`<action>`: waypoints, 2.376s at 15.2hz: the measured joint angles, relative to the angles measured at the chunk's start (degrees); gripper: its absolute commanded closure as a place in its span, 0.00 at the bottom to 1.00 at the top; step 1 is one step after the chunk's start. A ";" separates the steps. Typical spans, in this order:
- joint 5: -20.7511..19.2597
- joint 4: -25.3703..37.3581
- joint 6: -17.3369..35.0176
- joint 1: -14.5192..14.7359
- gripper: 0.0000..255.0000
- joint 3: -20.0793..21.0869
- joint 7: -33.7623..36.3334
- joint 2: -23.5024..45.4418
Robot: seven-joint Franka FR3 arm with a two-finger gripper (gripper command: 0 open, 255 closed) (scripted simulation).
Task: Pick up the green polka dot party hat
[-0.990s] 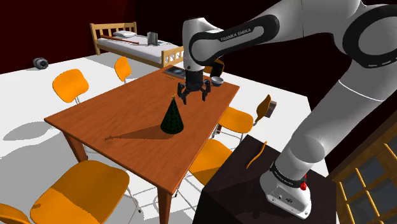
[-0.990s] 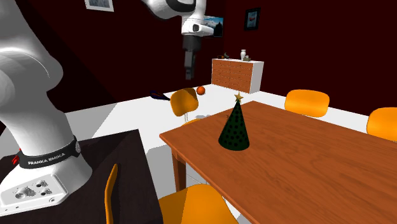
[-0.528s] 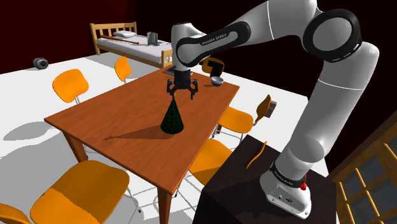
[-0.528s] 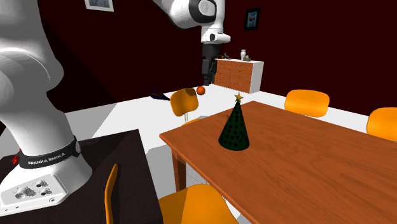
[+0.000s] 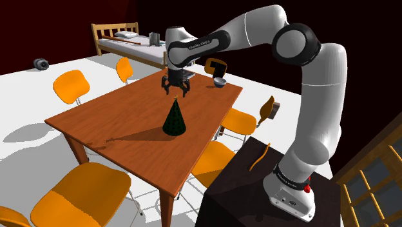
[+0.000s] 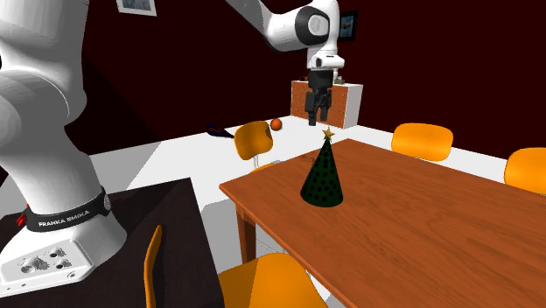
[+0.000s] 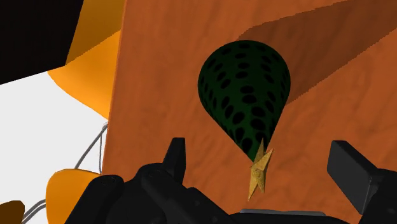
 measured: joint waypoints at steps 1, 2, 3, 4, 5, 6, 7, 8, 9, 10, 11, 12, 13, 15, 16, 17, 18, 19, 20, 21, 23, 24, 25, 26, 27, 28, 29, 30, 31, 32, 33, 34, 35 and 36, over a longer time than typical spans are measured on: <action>-0.24 1.63 -0.05 0.14 0.00 -0.43 1.11 1.30; -0.43 2.47 0.21 0.30 0.00 -0.66 1.81 2.26; -0.55 2.50 0.76 0.30 0.00 -0.82 2.12 2.78; -0.66 2.33 1.32 0.31 0.00 -0.92 2.32 3.14; -0.76 2.26 1.78 0.36 0.00 -0.99 2.49 3.52; -0.88 2.09 2.39 0.38 0.00 -1.06 2.61 3.94; -1.01 2.00 2.92 0.46 0.00 -1.12 2.77 4.40; -1.16 1.46 3.82 0.51 0.00 -1.19 2.97 4.79; -1.23 1.37 4.15 0.50 0.00 -1.23 3.00 5.05; -1.26 1.21 4.38 0.49 1.00 -1.25 3.02 5.12; -1.27 1.12 4.51 0.48 1.00 -1.26 3.03 5.14; -1.28 1.09 4.57 0.48 1.00 -1.26 3.03 5.16; -1.29 1.08 4.60 0.48 1.00 -1.27 3.04 5.17; -1.29 1.08 4.63 0.49 1.00 -1.26 3.05 5.16; -1.29 1.08 4.63 0.49 1.00 -1.26 3.05 5.16; -1.29 1.09 4.64 0.49 1.00 -1.26 3.05 5.17; -1.29 1.09 4.64 0.49 1.00 -1.26 3.05 5.17; -1.29 1.09 4.64 0.50 1.00 -1.26 3.05 5.17; -1.29 1.14 4.60 0.50 1.00 -1.26 3.04 5.20; -1.21 1.11 4.27 0.48 1.00 -1.22 3.01 4.92; -1.05 1.83 3.19 0.46 1.00 -1.15 2.83 4.59; -0.94 2.01 2.69 0.37 1.00 -1.12 2.64 4.26; -0.83 2.33 2.01 0.40 1.00 -1.05 2.62 3.89; -0.72 2.68 1.36 0.35 1.00 -1.00 2.46 3.57; -0.64 2.97 0.83 0.36 1.00 -0.96 2.42 3.33; -0.52 3.43 0.09 0.31 1.00 -0.92 2.24 3.04; -0.45 3.84 -0.52 0.32 1.00 -0.89 2.18 2.83; -0.34 3.96 -1.03 0.27 1.00 -0.84 2.07 2.43; -0.25 4.15 -1.59 0.31 1.00 -0.78 2.08 2.06; -0.18 4.56 -2.15 0.31 1.00 -0.74 2.00 1.89; -0.10 4.88 -2.71 0.31 1.00 -0.71 1.94 1.66; 0.00 5.23 -3.37 0.28 1.00 -0.67 1.82 1.34; 0.06 5.73 -4.01 0.28 1.00 -0.65 1.72 1.18; 0.10 6.19 -4.50 0.28 1.00 -0.64 1.65 1.15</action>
